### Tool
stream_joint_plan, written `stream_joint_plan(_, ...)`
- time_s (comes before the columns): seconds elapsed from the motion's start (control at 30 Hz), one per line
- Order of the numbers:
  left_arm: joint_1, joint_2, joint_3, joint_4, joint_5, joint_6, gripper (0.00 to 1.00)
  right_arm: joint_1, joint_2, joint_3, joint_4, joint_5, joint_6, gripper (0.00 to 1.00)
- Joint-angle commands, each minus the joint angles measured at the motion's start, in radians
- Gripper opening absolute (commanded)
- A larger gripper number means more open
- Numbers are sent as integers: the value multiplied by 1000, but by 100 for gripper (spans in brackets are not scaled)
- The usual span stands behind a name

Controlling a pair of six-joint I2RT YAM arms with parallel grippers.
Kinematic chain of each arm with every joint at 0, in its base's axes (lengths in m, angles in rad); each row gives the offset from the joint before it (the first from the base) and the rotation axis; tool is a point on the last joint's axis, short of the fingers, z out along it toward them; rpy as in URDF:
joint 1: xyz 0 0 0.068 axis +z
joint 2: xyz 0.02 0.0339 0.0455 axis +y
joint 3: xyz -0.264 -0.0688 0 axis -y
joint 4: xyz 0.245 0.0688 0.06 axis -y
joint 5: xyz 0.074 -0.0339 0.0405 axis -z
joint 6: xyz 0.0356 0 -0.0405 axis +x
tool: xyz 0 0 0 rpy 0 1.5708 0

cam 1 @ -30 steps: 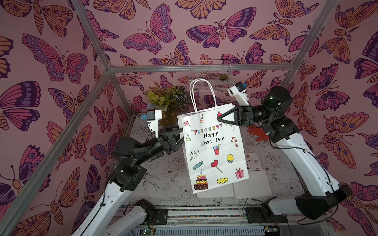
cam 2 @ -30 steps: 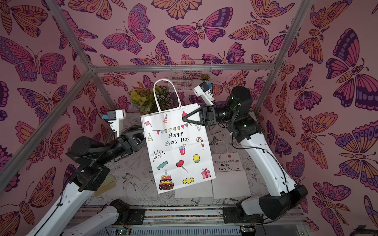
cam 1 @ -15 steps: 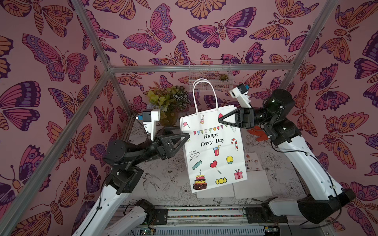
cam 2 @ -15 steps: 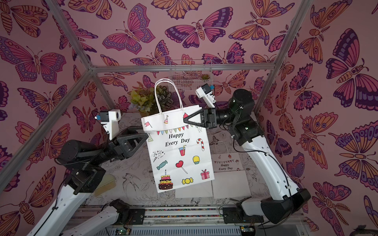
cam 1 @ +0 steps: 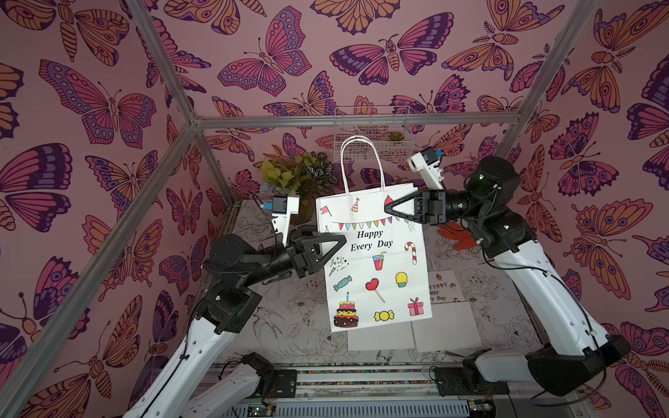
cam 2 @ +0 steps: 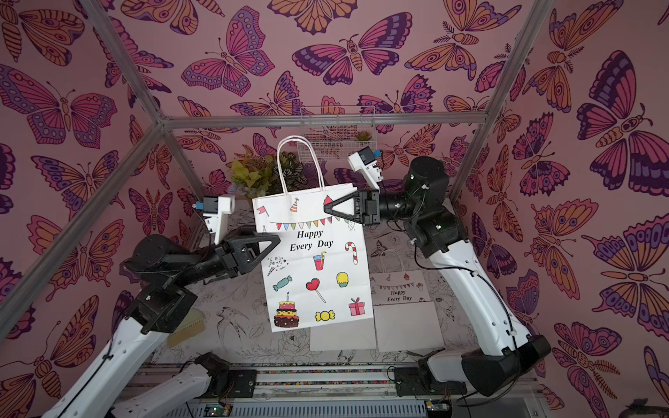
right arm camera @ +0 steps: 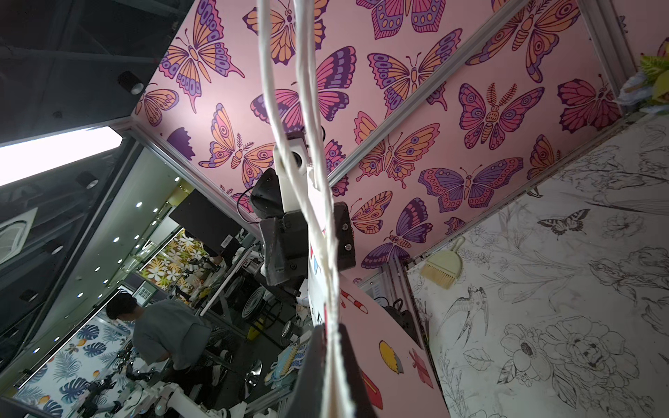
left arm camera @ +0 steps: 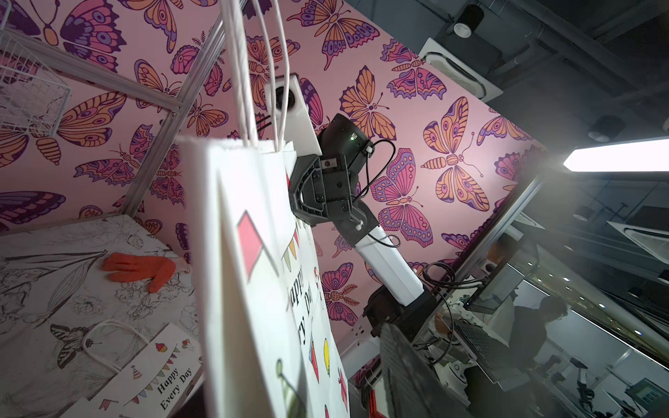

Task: Put away the paper bag
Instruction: Press the paper bag.

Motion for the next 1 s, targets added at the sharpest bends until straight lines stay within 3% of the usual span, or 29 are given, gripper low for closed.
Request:
stream_joint_plan(0.0, 2, -2, -5, -71, 4, 71, 50, 4, -37, 16, -97, 114, -116, 0)
stream_joint_plan(0.2, 2, 26, 8, -71, 22, 69, 31, 6, -62, -5, -128, 149, -147, 0)
stream_joint_plan(0.5, -8, 55, 10, -81, 35, 64, 17, 25, -88, -23, -132, 197, -165, 0)
stream_joint_plan(0.73, -15, 56, 21, -89, 34, 63, 0, 36, -97, -48, -107, 211, -152, 0)
stream_joint_plan(0.87, -16, 49, 24, -94, 25, 63, 0, 37, -105, -53, -105, 199, -153, 14)
stream_joint_plan(0.97, -16, 43, 29, -96, 20, 57, 0, 37, -109, -59, -92, 156, -140, 37)
